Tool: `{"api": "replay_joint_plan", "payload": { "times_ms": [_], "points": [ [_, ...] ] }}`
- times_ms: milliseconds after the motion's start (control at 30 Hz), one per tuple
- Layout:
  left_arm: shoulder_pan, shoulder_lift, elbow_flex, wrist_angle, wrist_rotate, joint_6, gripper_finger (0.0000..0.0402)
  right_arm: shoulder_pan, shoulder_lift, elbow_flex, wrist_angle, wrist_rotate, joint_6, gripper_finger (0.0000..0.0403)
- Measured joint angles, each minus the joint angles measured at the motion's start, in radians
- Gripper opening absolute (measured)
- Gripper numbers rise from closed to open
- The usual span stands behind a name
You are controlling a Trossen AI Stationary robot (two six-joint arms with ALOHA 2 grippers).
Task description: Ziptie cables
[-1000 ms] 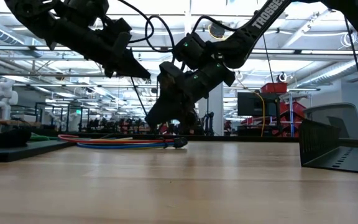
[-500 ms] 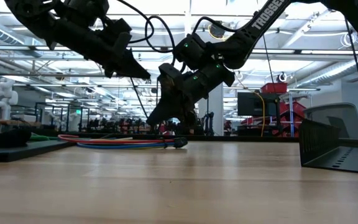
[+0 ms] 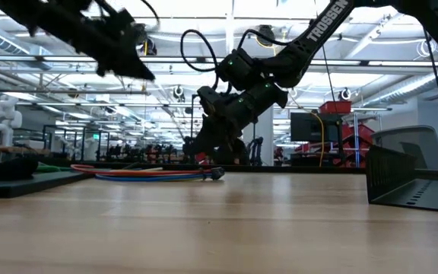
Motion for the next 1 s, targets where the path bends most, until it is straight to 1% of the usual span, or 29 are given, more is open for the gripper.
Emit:
{"api": "replay_joint_plan", "payload": {
  "times_ms": [133, 167, 233, 267, 367, 433, 467, 500, 567, 667, 700, 767, 800, 867, 933, 1000],
  "points": [
    [0.000, -0.133, 0.000, -0.001, -0.078, -0.010, 0.0002, -0.025, 0.000, 0.000, 0.001, -0.004, 0.009, 0.0000],
    [0.000, -0.166, 0.000, 0.000, -0.091, -0.041, 0.0002, -0.028, 0.000, 0.000, 0.002, -0.004, 0.009, 0.0000],
    [0.000, -0.223, 0.000, -0.004, -0.092, -0.177, 0.0002, -0.034, 0.000, 0.000, 0.014, -0.008, 0.017, 0.0000],
    [0.000, -0.247, -0.007, -0.008, -0.073, -0.239, 0.0002, -0.035, 0.000, -0.001, 0.031, -0.012, 0.021, 0.0000],
    [0.000, -0.279, -0.056, -0.090, -0.002, -0.370, 0.0002, -0.037, 0.000, -0.002, 0.134, -0.037, 0.067, 0.0000],
    [0.000, -0.271, -0.122, -0.075, 0.034, -0.461, 0.0002, -0.037, 0.000, -0.001, 0.191, -0.052, 0.111, 0.0000],
    [0.000, -0.258, -0.164, -0.054, 0.037, -0.511, 0.0002, -0.037, 0.000, -0.001, 0.212, -0.061, 0.130, 0.0000],
    [0.000, -0.239, -0.207, 0.012, 0.040, -0.549, 0.0002, -0.035, -0.001, -0.001, 0.224, -0.063, 0.143, 0.0000],
    [0.000, -0.201, -0.292, 0.194, 0.043, -0.614, 0.0002, -0.027, -0.002, -0.001, 0.228, -0.074, 0.150, 0.0000],
    [0.000, -0.127, -0.408, 0.423, 0.043, -0.722, 0.0002, -0.013, -0.002, -0.001, 0.214, -0.079, 0.154, 0.0000],
    [0.000, -0.093, -0.430, 0.476, 0.042, -0.750, 0.0002, -0.011, -0.002, -0.001, 0.213, -0.080, 0.154, 0.0000],
    [0.000, -0.024, -0.466, 0.525, 0.041, -0.812, 0.0002, -0.011, -0.002, -0.001, 0.217, -0.067, 0.155, 0.0000],
    [0.000, 0.018, -0.472, 0.537, 0.042, -0.838, 0.0002, -0.013, -0.002, -0.001, 0.220, -0.057, 0.159, 0.0000],
    [-0.005, 0.104, -0.465, 0.637, 0.043, -0.854, 0.0002, -0.023, -0.002, -0.001, 0.225, -0.054, 0.171, 0.0000],
    [-0.014, 0.188, -0.440, 0.735, 0.047, -0.817, 0.0002, -0.030, -0.002, -0.001, 0.239, -0.046, 0.174, 0.0000],
    [-0.027, 0.282, -0.381, 0.794, 0.086, -0.742, 0.0002, -0.039, -0.002, 0.004, 0.244, -0.038, 0.189, 0.0000]
  ]
}}
